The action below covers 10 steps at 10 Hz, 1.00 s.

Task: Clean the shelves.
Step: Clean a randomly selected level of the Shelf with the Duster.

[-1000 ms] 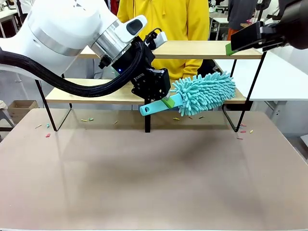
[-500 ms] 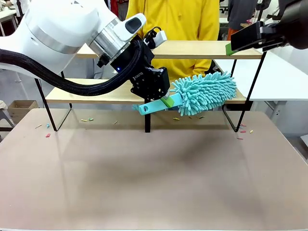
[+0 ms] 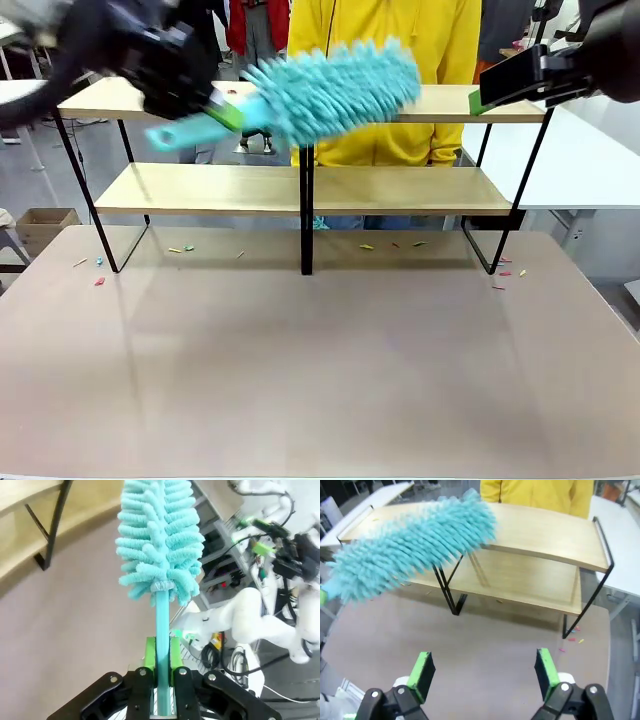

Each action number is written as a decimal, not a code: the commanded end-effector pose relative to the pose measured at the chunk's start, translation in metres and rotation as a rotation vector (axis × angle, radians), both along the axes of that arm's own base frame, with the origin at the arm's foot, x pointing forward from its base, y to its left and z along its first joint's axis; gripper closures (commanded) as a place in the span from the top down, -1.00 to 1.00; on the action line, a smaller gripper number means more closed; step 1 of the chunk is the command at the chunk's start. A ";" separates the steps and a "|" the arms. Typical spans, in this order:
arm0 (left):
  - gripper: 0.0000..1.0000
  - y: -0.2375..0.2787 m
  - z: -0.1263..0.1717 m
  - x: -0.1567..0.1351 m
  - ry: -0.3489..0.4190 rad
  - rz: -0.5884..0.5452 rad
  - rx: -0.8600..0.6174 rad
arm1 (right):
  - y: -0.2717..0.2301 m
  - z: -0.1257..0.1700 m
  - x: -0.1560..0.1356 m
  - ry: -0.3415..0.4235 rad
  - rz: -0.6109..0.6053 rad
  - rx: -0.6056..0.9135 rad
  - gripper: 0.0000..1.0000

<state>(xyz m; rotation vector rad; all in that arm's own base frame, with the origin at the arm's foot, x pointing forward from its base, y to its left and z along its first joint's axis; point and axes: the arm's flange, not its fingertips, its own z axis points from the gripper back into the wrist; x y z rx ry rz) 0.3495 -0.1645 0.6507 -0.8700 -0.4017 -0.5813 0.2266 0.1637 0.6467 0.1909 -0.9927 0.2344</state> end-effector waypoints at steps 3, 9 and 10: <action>-0.75 0.144 0.006 -0.053 -0.070 0.366 -0.271 | 0.000 0.001 -0.001 -0.002 -0.004 0.003 1.00; -0.75 0.374 -0.039 -0.151 0.019 1.016 -0.507 | 0.000 0.001 -0.001 -0.002 -0.004 0.003 1.00; -0.75 0.370 -0.051 -0.143 0.061 0.992 -0.483 | 0.000 0.001 -0.001 -0.002 -0.004 0.003 1.00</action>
